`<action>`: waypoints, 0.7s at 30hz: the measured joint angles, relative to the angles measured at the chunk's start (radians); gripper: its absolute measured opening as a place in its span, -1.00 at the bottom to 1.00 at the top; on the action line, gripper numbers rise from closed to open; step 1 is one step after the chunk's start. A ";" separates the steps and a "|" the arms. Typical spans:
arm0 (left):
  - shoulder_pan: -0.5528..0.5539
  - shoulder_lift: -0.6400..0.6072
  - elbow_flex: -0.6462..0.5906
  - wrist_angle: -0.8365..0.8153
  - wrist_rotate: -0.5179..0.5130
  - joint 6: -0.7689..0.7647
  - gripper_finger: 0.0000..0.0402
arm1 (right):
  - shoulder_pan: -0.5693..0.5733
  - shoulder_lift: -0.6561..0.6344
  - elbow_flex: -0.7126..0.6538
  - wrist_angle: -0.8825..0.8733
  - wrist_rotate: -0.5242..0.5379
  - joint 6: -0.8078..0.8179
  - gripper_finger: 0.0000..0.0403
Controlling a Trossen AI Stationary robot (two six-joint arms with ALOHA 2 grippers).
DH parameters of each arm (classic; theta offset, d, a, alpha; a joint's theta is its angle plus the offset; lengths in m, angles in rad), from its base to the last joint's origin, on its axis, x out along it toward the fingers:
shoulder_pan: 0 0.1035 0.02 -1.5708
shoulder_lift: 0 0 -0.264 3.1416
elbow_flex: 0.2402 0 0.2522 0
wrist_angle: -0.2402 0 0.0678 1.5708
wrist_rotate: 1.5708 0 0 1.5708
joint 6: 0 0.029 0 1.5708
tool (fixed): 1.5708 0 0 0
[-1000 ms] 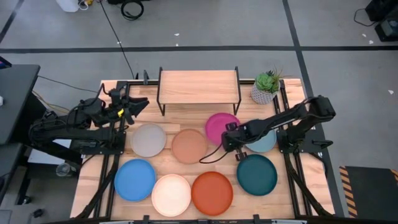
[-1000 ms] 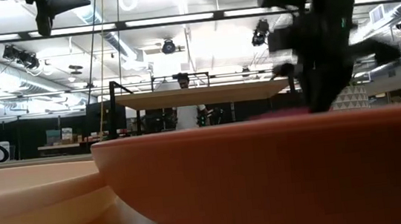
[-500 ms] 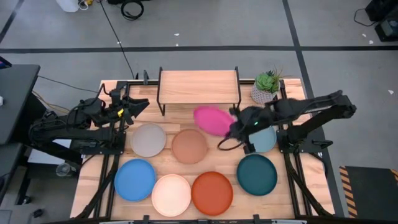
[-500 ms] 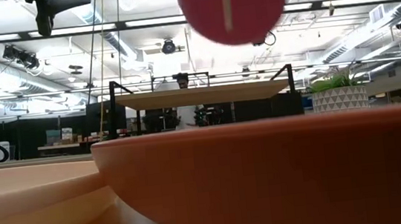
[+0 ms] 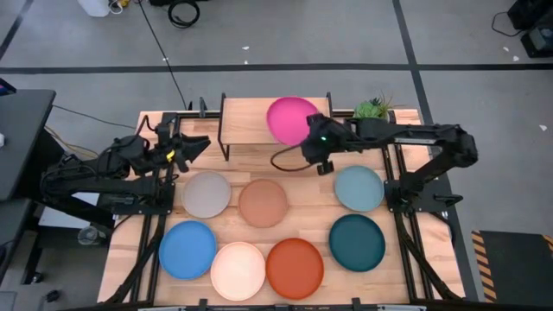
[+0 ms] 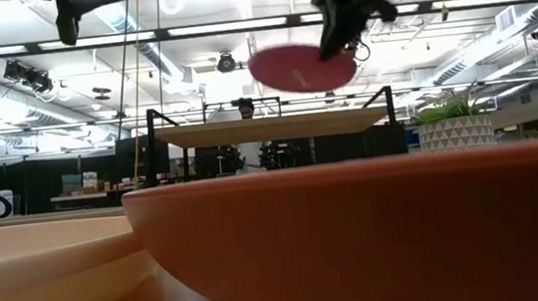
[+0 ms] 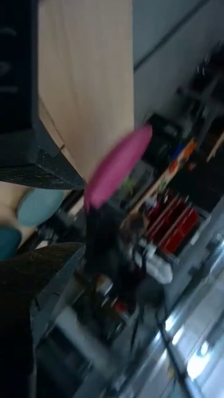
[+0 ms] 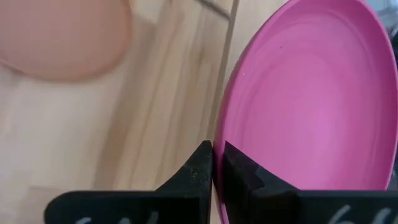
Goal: Place and stack plates onto a shelf
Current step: Put the pink plate on the shelf
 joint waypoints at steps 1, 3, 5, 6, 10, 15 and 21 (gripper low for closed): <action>-0.002 0.001 0.003 0.002 0.017 0.018 -0.23 | -0.015 0.014 0.000 -0.001 0.000 -0.005 -0.86; -0.015 0.018 0.030 -0.026 0.032 0.064 -0.23 | -0.040 0.040 0.000 -0.005 0.002 -0.021 -0.85; -0.032 0.047 0.078 -0.098 0.030 0.131 -0.23 | -0.059 0.063 0.000 -0.004 0.021 -0.046 -0.84; -0.040 0.067 0.106 -0.140 0.026 0.171 -0.23 | -0.067 0.074 0.000 -0.004 0.031 -0.055 -0.83; -0.083 0.165 0.219 -0.300 0.022 0.329 -0.23 | -0.102 0.104 0.000 -0.007 0.022 -0.052 -0.83; -0.146 0.297 0.303 -0.427 0.066 0.420 -0.23 | -0.128 0.112 0.000 -0.039 0.000 -0.031 -0.81; -0.215 0.424 0.325 -0.574 0.152 0.407 -0.23 | -0.142 0.087 0.000 -0.054 -0.084 0.053 -0.56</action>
